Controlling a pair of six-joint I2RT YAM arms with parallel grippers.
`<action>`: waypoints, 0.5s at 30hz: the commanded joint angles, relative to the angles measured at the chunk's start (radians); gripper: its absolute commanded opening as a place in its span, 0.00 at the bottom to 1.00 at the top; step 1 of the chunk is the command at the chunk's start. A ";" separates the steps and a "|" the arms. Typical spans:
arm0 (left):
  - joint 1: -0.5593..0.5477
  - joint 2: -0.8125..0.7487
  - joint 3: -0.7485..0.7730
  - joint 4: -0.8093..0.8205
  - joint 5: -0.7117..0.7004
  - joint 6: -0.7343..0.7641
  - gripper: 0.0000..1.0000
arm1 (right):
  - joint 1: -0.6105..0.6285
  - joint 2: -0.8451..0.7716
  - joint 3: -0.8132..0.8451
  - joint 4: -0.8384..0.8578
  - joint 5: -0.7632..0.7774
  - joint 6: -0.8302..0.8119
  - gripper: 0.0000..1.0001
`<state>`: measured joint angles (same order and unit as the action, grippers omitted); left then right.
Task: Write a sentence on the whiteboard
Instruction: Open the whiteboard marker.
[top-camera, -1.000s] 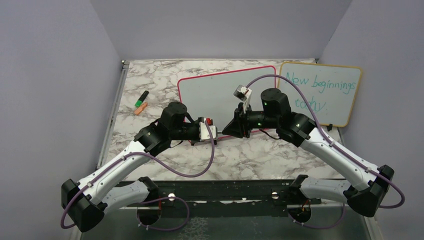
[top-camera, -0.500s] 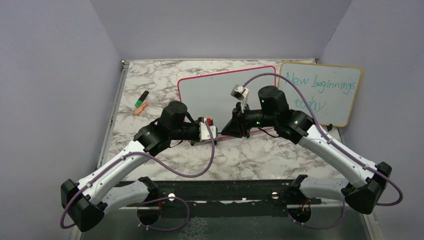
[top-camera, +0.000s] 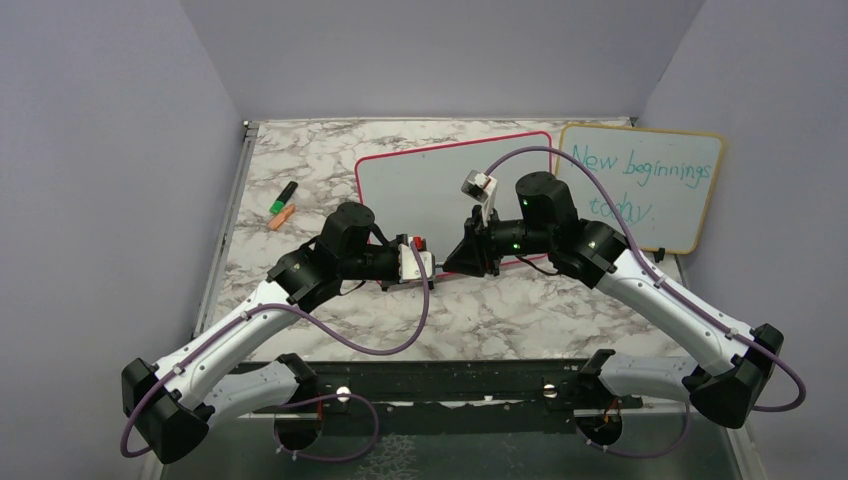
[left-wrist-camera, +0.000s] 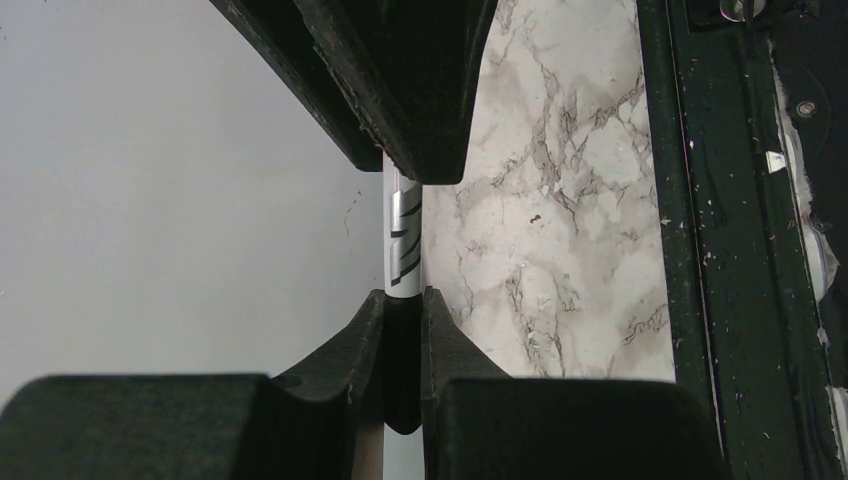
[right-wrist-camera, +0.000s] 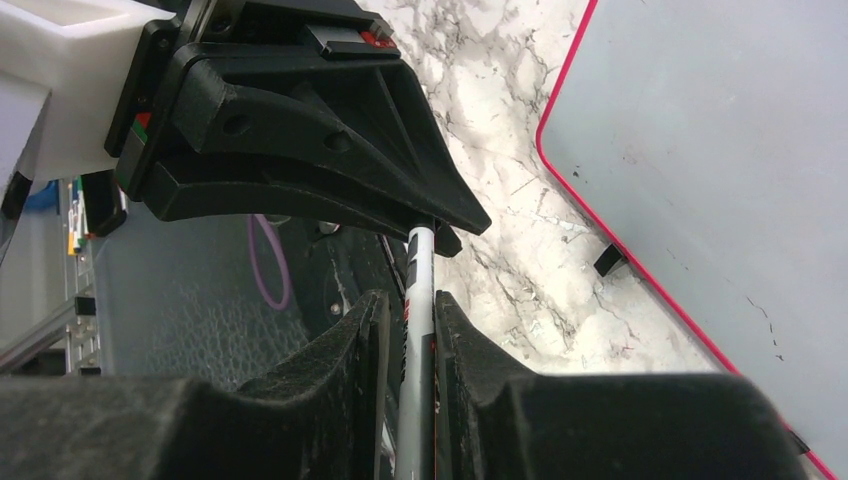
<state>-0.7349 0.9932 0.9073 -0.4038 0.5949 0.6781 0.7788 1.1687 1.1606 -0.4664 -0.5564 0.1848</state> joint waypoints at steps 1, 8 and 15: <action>0.002 -0.009 0.035 -0.006 -0.005 0.011 0.00 | 0.004 -0.011 0.034 -0.026 -0.049 -0.003 0.28; 0.002 0.002 0.046 -0.011 -0.030 0.004 0.00 | 0.003 -0.009 0.046 -0.074 -0.039 -0.027 0.27; 0.003 0.012 0.057 -0.014 -0.042 -0.013 0.00 | 0.003 -0.002 0.060 -0.125 0.019 -0.058 0.13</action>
<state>-0.7353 0.9962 0.9249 -0.4191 0.5934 0.6743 0.7780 1.1687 1.1870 -0.5148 -0.5499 0.1524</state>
